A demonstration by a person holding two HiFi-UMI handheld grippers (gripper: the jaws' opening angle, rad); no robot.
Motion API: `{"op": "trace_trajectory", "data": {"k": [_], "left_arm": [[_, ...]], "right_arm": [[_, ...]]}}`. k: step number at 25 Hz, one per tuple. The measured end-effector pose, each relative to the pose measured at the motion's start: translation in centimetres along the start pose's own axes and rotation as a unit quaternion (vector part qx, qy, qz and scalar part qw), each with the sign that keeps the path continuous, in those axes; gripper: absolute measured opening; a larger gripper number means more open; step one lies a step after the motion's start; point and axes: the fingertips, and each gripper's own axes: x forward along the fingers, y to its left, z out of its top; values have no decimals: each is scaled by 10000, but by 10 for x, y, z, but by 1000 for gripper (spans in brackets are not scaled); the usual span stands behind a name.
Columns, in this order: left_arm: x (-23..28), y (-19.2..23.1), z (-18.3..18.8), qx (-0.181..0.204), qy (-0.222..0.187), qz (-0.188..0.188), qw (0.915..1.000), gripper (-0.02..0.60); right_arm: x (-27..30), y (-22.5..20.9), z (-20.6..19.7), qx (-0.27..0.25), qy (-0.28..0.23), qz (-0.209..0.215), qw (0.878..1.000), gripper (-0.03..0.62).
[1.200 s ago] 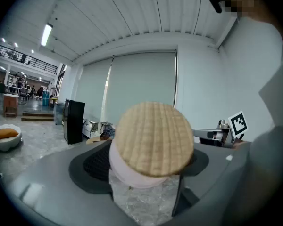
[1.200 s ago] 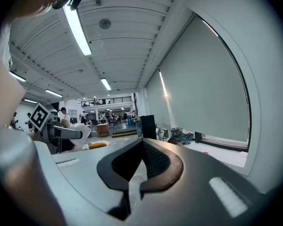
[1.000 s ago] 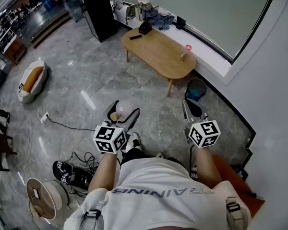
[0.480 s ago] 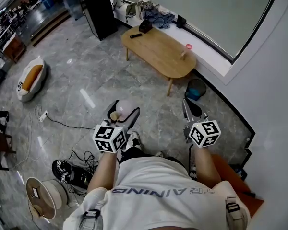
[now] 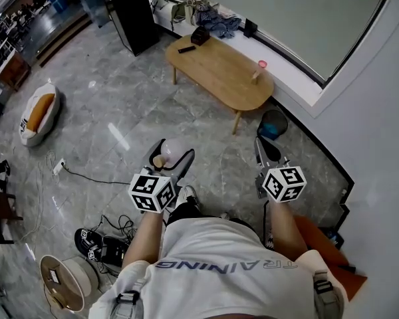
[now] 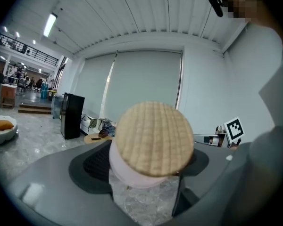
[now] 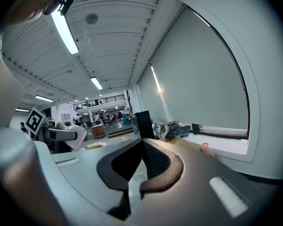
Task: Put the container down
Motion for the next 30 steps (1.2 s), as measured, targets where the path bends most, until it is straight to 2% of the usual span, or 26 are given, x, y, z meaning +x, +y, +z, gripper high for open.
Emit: {"op": "trace_trajectory", "data": {"k": [5, 10, 14, 21, 30], "left_arm": [[24, 51, 20, -98, -69, -33, 9999, 391], [41, 106, 50, -62, -140, -91, 9998, 391], [52, 142, 64, -12, -120, -176, 9998, 391], [75, 182, 66, -144, 20, -216, 9997, 391], [136, 216, 74, -119, 173, -149, 9997, 391]], "right_arm": [[58, 9, 14, -85, 39, -64, 9999, 17], [117, 31, 45, -286, -121, -77, 9995, 17], [154, 47, 53, -311, -163, -105, 9993, 17], [202, 56, 43, -290, 78, -66, 9995, 17], [275, 28, 42, -165, 192, 86, 9996, 17]]}}
